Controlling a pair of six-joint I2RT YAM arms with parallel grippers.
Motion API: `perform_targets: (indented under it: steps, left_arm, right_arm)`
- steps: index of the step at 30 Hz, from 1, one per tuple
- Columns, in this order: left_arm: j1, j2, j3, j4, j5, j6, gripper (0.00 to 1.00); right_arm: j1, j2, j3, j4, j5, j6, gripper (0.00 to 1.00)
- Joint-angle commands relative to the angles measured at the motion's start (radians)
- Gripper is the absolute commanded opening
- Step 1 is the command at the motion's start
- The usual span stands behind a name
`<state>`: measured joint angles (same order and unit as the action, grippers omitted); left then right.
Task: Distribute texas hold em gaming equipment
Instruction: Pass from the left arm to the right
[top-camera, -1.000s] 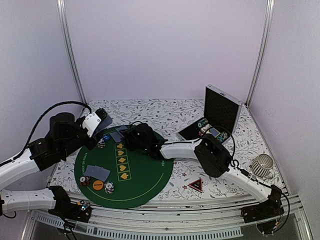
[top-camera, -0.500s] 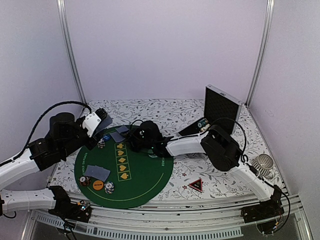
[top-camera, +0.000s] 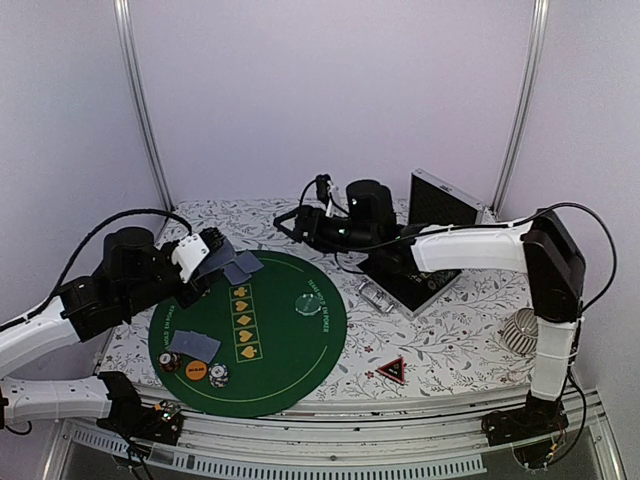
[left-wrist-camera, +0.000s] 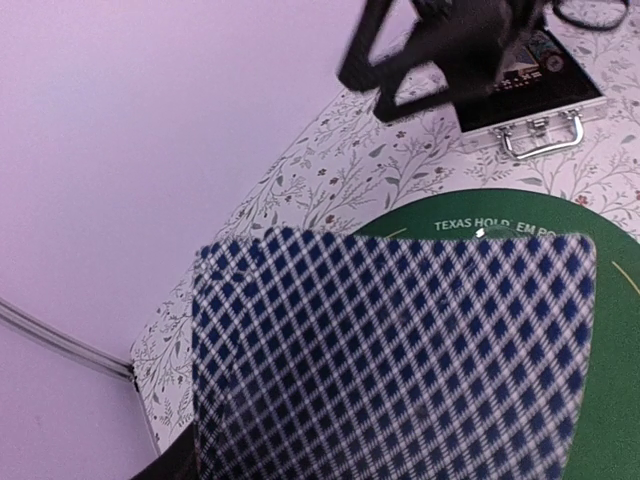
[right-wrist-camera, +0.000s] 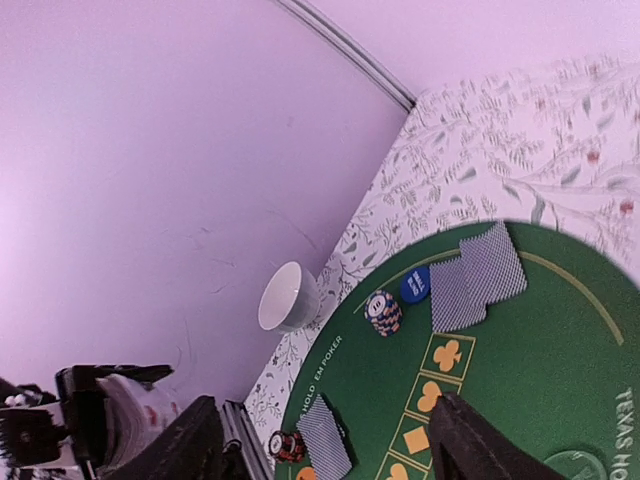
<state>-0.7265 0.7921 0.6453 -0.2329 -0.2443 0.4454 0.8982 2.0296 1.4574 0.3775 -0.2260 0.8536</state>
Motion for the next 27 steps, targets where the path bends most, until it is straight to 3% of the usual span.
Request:
perform_targets:
  steps: [1, 4, 6, 12, 22, 27]
  left_arm:
    - [-0.047, 0.009, 0.028, -0.041, 0.091, 0.037, 0.52]
    - [-0.073, 0.008, 0.024, -0.042, 0.103, 0.06, 0.52]
    - [-0.089, 0.006, 0.022, -0.043, 0.113, 0.073, 0.52]
    - [-0.11, 0.025, 0.023, -0.042, 0.094, 0.09, 0.51]
    - [-0.128, 0.057, 0.024, -0.043, 0.073, 0.097, 0.51]
    - [-0.129, 0.043, 0.017, -0.035, 0.076, 0.098, 0.51]
  right_arm:
    - [-0.025, -0.19, -0.027, -0.154, -0.174, -0.418, 0.82]
    - [-0.026, -0.195, 0.034, -0.258, -0.412, -0.485, 0.85]
    - [-0.026, -0.172, 0.087, -0.328, -0.482, -0.472, 0.86]
    - [-0.002, -0.083, 0.163, -0.367, -0.58, -0.364, 0.86]
    - [0.05, 0.109, 0.373, -0.48, -0.671, -0.364, 0.86]
    - [0.069, 0.18, 0.446, -0.482, -0.744, -0.345, 0.75]
